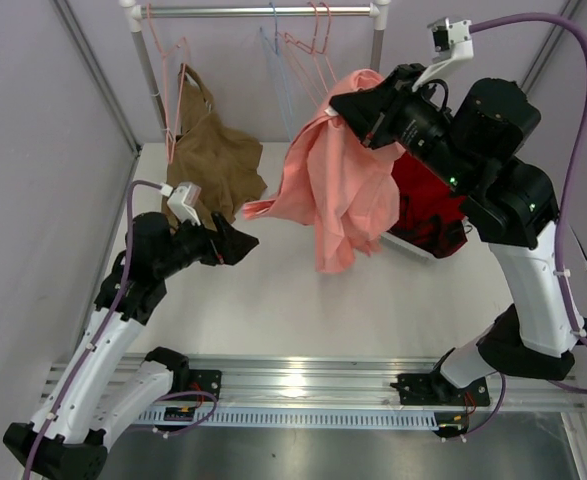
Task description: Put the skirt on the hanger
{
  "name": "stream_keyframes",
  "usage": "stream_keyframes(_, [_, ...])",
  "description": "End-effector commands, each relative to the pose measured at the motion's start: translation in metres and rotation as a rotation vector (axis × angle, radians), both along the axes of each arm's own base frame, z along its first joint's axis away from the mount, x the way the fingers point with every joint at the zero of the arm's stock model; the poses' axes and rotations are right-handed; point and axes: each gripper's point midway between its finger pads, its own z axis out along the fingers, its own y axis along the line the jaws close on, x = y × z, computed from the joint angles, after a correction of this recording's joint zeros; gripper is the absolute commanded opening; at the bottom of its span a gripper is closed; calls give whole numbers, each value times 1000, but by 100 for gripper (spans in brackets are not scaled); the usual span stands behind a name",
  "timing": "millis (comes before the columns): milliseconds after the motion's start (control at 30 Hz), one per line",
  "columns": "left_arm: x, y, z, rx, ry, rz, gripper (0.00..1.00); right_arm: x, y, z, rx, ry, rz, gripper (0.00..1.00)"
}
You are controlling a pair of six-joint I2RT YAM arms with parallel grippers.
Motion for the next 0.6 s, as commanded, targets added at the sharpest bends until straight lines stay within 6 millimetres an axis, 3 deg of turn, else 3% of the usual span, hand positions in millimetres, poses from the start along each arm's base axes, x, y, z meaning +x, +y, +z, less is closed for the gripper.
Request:
stream_keyframes(0, [-3, -9, 45, -122, -104, -15, 99, -24, 8, 55, 129, -161, 82, 0])
stream_keyframes(133, [-6, 0, 73, -214, -174, 55, 99, -21, 19, 45, 115, -142, 95, 0])
stream_keyframes(233, [-6, -1, 82, -254, -199, 56, 99, -21, 27, 39, 109, -127, 109, 0])
stream_keyframes(367, [2, -13, 69, -245, -169, 2, 99, -13, 40, 17, 86, -75, 118, 0])
stream_keyframes(400, [4, -14, 58, -238, -143, -2, 99, -3, 50, -7, 49, -28, 112, 0])
stream_keyframes(433, [4, -16, 54, -238, -135, -12, 99, 1, 53, -13, 56, -21, 107, 0])
stream_keyframes(500, [7, -19, 47, -244, -133, -22, 91, 6, 52, -33, 47, 10, 83, 0])
stream_keyframes(533, [8, -19, 40, -247, -121, -20, 83, 16, 60, -69, -3, 66, 72, 0])
stream_keyframes(567, [8, -21, 37, -250, -124, -28, 75, 20, 62, -79, 3, 86, 66, 0])
